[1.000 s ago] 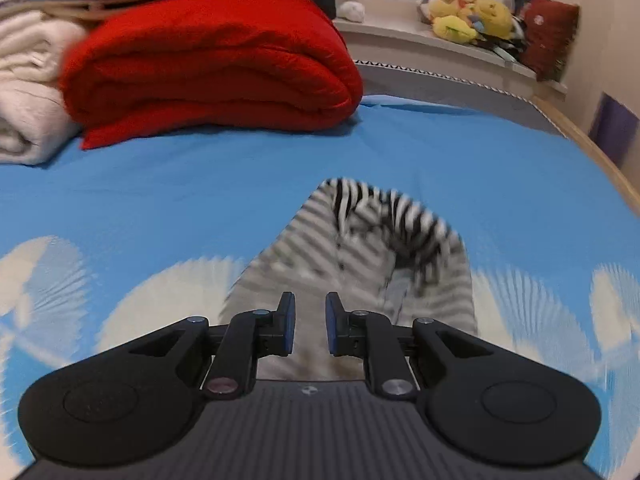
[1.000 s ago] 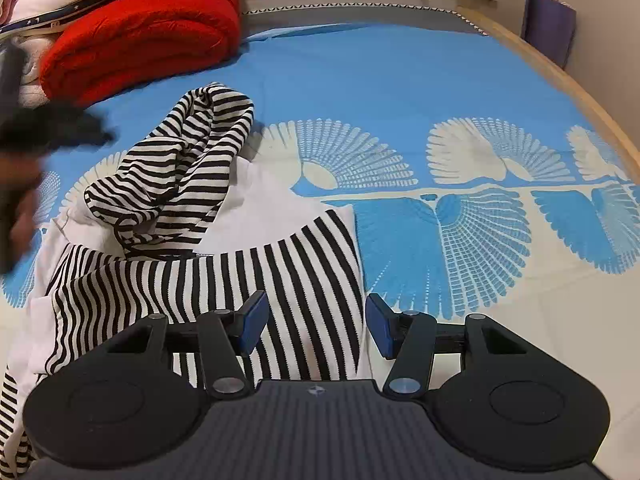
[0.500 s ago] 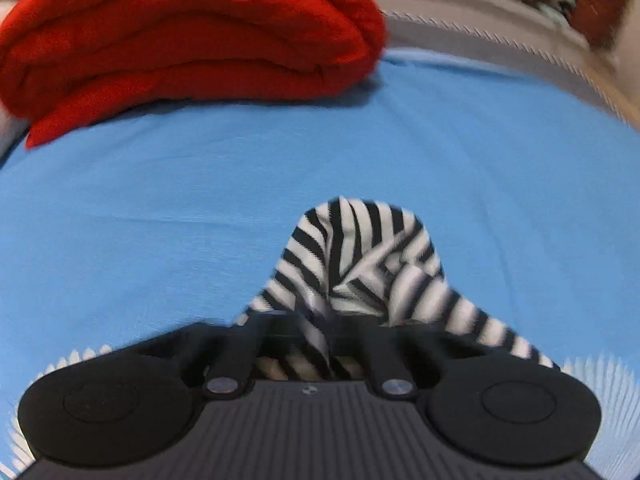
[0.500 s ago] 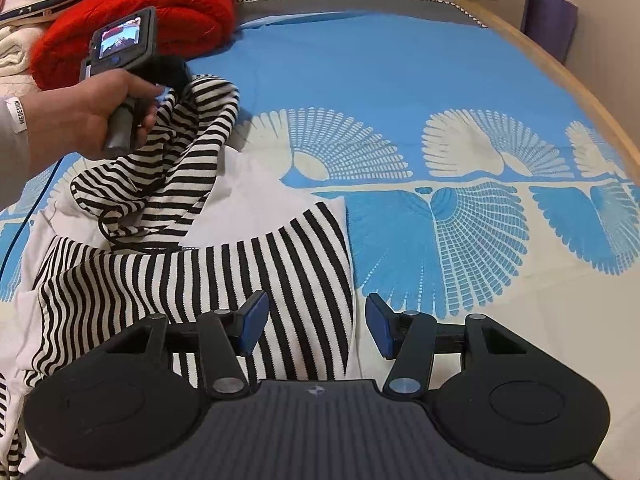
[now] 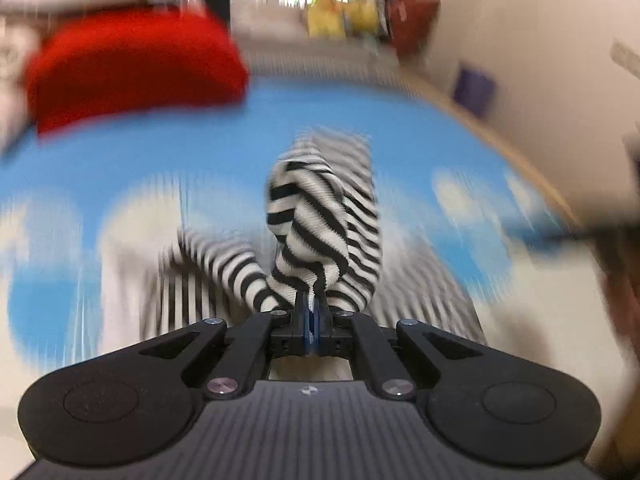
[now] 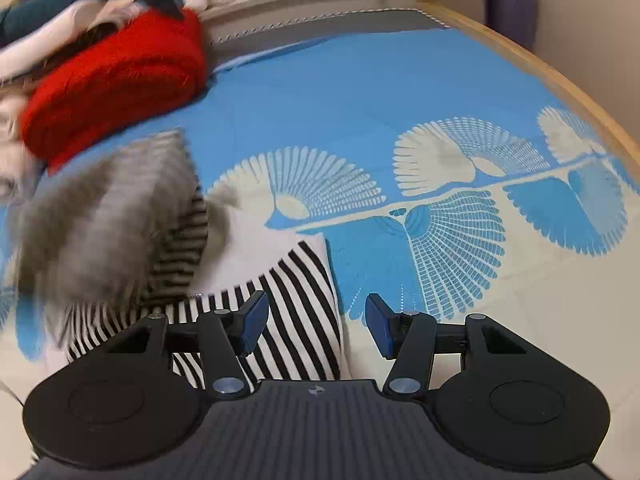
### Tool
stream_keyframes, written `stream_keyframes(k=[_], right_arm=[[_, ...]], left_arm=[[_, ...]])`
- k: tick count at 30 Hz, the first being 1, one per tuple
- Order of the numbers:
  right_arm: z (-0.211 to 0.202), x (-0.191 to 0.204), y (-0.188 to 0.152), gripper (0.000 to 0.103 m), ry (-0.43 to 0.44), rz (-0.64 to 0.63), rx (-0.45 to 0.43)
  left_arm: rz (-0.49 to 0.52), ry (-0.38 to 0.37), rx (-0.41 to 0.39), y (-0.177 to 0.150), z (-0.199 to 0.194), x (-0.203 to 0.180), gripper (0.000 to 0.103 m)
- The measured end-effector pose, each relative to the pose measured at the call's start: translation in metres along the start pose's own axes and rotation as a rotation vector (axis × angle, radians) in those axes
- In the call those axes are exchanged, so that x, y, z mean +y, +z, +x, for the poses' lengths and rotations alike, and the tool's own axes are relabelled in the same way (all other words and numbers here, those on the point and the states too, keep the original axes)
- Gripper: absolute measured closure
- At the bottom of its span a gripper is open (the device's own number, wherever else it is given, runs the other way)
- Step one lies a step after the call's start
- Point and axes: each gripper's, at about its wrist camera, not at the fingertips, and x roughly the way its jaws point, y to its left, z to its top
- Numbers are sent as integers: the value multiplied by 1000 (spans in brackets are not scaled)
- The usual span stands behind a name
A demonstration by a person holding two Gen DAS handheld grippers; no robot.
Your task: Fold small clothes
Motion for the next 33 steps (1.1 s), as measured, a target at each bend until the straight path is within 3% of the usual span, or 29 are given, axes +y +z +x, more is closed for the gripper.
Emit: stream_keyframes(k=[1,3,5,7,10,12,16,20,22,23,26,28,29,30,33], right_arm=[[-2,-1,0,47,6,19,-4],[-4,-1,0,47,17,46,-5],[-5,1,-2,47,30,63,0],[-4,4,-5,47,49,72,14],[1,10,-10,47,90,90,52],[7,14,-15,47,116,100,85],[27,28,-28,47,141,62,182],[49,44,-40,47,151,29,258],[60,50,-43,47,152,12,283],[66,52,-44,47,148,3,293],[82,55,-46,48,125,7,323],[83,54,-44,70,150,21,321],[81,55,-42,95,176,25,309],[77,55,-39,102,202,32,291],[58,42,-27,103,229,73,164]], left_arm=[[12,-10,81,-22,-14,0,100],[0,17,168,-38,-29,7,97],[-87,70,141,-34,-40,24,93],[-238,106,97,-17,-39,50,86],[-395,127,116,-1,-4,73,73],[-475,103,149,-3,26,87,55],[-681,100,360,-40,70,105,52],[-697,85,409,-45,88,110,53],[-655,59,408,-44,86,104,66],[-613,52,403,-40,86,100,98],[-455,111,305,-22,73,88,102],[-443,112,223,-14,61,88,102],[-457,106,176,-9,55,90,102],[-477,101,131,-5,48,94,102],[-487,131,18,7,27,97,102]])
